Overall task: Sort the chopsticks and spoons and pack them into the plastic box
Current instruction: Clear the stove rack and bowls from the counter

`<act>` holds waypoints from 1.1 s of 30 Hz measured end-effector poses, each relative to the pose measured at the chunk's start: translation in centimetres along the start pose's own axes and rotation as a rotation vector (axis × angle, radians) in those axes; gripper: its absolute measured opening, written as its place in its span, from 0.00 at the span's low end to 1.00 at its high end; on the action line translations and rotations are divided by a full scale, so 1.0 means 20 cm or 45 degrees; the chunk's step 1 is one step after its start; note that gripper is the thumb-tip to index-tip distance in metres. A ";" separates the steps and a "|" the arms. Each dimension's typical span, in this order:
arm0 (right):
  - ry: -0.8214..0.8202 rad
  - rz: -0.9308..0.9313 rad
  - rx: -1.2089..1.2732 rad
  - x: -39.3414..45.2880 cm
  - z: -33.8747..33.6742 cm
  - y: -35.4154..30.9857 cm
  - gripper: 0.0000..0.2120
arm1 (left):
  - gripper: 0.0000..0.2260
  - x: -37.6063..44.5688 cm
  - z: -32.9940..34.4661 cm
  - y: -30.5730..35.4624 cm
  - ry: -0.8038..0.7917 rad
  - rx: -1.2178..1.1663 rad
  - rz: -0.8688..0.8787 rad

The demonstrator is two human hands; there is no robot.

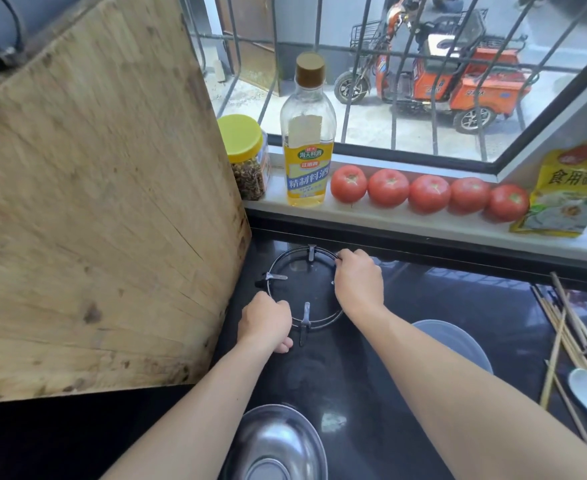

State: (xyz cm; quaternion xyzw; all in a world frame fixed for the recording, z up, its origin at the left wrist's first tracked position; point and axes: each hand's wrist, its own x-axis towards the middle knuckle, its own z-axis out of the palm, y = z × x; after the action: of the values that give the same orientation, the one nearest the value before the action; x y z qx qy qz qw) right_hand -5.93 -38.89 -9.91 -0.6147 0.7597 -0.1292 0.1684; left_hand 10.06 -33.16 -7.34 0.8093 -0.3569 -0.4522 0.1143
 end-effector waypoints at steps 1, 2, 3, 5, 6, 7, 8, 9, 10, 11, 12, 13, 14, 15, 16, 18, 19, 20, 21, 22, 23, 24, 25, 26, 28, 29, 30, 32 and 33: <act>-0.011 0.000 -0.002 0.00 0.00 0.00 0.08 | 0.07 0.00 0.01 -0.01 -0.033 -0.019 -0.019; -0.021 -0.002 -0.012 -0.01 0.00 0.00 0.08 | 0.07 0.00 0.03 -0.01 -0.054 -0.061 -0.044; -0.035 -0.011 -0.035 -0.01 0.00 0.00 0.07 | 0.07 0.00 0.03 -0.02 -0.069 -0.134 -0.073; -0.078 -0.041 -0.088 -0.03 -0.01 0.00 0.08 | 0.07 0.00 0.03 -0.02 -0.110 -0.306 -0.124; -0.099 -0.042 -0.086 -0.04 -0.01 0.00 0.10 | 0.07 -0.01 0.03 -0.02 -0.132 -0.361 -0.138; -0.119 -0.032 -0.077 -0.05 -0.02 0.00 0.13 | 0.06 -0.01 0.03 -0.03 -0.153 -0.402 -0.148; -0.125 -0.018 -0.063 -0.08 -0.04 0.00 0.15 | 0.06 -0.01 0.02 -0.04 -0.177 -0.443 -0.157; -0.119 -0.001 -0.046 -0.10 -0.05 0.02 0.16 | 0.05 -0.01 0.02 -0.05 -0.196 -0.489 -0.164; -0.122 0.022 -0.021 -0.13 -0.07 0.03 0.17 | 0.05 -0.01 0.02 -0.06 -0.209 -0.539 -0.169; -0.154 0.059 0.015 -0.17 -0.07 0.05 0.17 | 0.05 -0.02 0.03 -0.07 -0.218 -0.583 -0.176; -0.206 0.106 0.061 -0.19 -0.08 0.06 0.17 | 0.07 -0.02 0.03 -0.08 -0.219 -0.609 -0.179; -0.263 0.154 0.112 -0.22 -0.07 0.07 0.17 | 0.09 -0.01 0.04 -0.09 -0.213 -0.619 -0.179; -0.308 0.191 0.161 -0.24 -0.06 0.07 0.18 | 0.10 -0.01 0.05 -0.09 -0.206 -0.630 -0.175; -0.329 0.218 0.199 -0.25 -0.04 0.07 0.19 | 0.11 0.00 0.05 -0.10 -0.192 -0.644 -0.173; -0.326 0.240 0.228 -0.26 -0.03 0.07 0.21 | 0.11 0.00 0.05 -0.10 -0.173 -0.658 -0.168; -0.287 0.276 0.260 -0.26 -0.01 0.07 0.22 | 0.12 0.00 0.05 -0.10 -0.135 -0.697 -0.157; -0.274 0.292 0.266 -0.26 0.00 0.07 0.22 | 0.12 0.00 0.04 -0.09 -0.120 -0.733 -0.155; -0.268 0.298 0.271 -0.26 0.01 0.06 0.21 | 0.11 0.00 0.04 -0.09 -0.106 -0.770 -0.150; -0.264 0.291 0.279 -0.25 0.01 0.06 0.21 | 0.11 0.01 0.04 -0.08 -0.083 -0.783 -0.138; -0.264 0.282 0.295 -0.23 0.02 0.05 0.21 | 0.10 0.02 0.04 -0.08 -0.048 -0.783 -0.120; -0.263 0.278 0.323 -0.21 0.02 0.04 0.20 | 0.10 0.03 0.04 -0.08 -0.017 -0.776 -0.102; -0.263 0.277 0.355 -0.19 0.02 0.03 0.20 | 0.10 0.05 0.03 -0.08 0.000 -0.787 -0.093; -0.261 0.278 0.384 -0.17 0.01 0.01 0.19 | 0.11 0.07 0.02 -0.08 0.006 -0.793 -0.094; -0.255 0.287 0.407 -0.16 0.02 0.00 0.18 | 0.10 0.09 0.01 -0.08 0.006 -0.798 -0.099; -0.216 0.314 0.443 -0.15 0.04 -0.01 0.15 | 0.09 0.10 0.00 -0.08 0.022 -0.767 -0.108; -0.185 0.318 0.455 -0.15 0.05 -0.02 0.14 | 0.09 0.11 0.00 -0.08 0.040 -0.744 -0.109; -0.155 0.321 0.459 -0.17 0.06 -0.02 0.14 | 0.09 0.11 0.01 -0.08 0.063 -0.725 -0.105; -0.127 0.348 0.477 -0.18 0.08 -0.02 0.15 | 0.10 0.13 0.01 -0.08 0.107 -0.686 -0.091; -0.125 0.359 0.480 -0.18 0.08 -0.02 0.15 | 0.10 0.13 0.01 -0.07 0.126 -0.652 -0.086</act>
State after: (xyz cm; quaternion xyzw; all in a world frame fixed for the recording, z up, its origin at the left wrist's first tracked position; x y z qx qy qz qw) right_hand -4.22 -35.52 -10.95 -0.4659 0.7913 -0.2137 0.3333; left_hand 11.44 -33.83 -9.95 0.7866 -0.1975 -0.4913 0.3177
